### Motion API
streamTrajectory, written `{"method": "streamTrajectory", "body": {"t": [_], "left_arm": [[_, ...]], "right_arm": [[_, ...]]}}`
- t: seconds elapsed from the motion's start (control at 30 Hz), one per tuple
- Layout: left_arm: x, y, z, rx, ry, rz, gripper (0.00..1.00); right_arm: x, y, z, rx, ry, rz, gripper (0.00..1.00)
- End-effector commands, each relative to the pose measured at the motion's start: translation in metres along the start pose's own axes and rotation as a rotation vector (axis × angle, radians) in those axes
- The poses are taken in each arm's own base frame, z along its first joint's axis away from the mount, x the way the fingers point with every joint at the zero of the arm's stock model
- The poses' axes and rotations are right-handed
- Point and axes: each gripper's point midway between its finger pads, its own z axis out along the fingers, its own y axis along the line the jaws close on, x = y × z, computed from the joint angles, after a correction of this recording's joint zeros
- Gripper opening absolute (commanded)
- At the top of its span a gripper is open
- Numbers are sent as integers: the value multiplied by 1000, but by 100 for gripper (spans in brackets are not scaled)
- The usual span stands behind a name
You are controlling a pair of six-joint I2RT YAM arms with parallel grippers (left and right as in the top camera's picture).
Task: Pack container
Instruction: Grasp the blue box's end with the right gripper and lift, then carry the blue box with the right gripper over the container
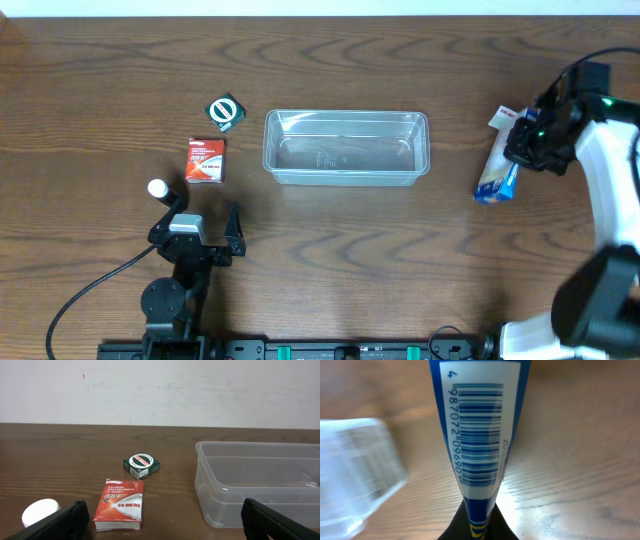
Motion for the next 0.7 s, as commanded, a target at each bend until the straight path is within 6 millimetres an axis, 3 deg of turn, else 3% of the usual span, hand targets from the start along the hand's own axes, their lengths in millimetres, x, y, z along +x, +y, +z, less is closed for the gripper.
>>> {"method": "streamTrajectory", "body": {"t": [0.0,0.13,0.3,0.47,0.67], "left_arm": [[16,1,1,-2,47,1,98],[16,1,1,-2,47,1,98],[16,1,1,-2,47,1,98],[16,1,1,-2,47,1,98],[16,1,1,-2,47,1,98]], "right_arm": [[-7,52,-56,-181,-151,-170,4],[-1,99,-106,-357,-295,-320,8],[11,145,-142,-440,-410,-406,9],[20,179,-139,-432,-419,-342,6],[24,213,-122,-400,-427,-94,1]]}}
